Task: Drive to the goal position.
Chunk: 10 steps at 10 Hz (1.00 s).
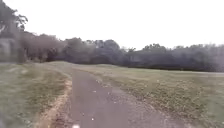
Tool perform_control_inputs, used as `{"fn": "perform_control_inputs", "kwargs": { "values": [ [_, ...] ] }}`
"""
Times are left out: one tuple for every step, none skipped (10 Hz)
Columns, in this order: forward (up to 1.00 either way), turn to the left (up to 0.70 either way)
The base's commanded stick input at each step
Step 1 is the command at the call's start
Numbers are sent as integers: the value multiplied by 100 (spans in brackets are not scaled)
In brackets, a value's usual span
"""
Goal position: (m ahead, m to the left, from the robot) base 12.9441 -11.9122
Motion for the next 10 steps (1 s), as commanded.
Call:
{"fn": "perform_control_inputs", "kwargs": {
  "values": [
    [60, 15],
    [60, 15],
    [60, 15],
    [60, 15],
    [60, 15],
    [60, 15],
    [60, 15],
    [60, 15],
    [60, 15],
    [60, 15]
  ]
}}
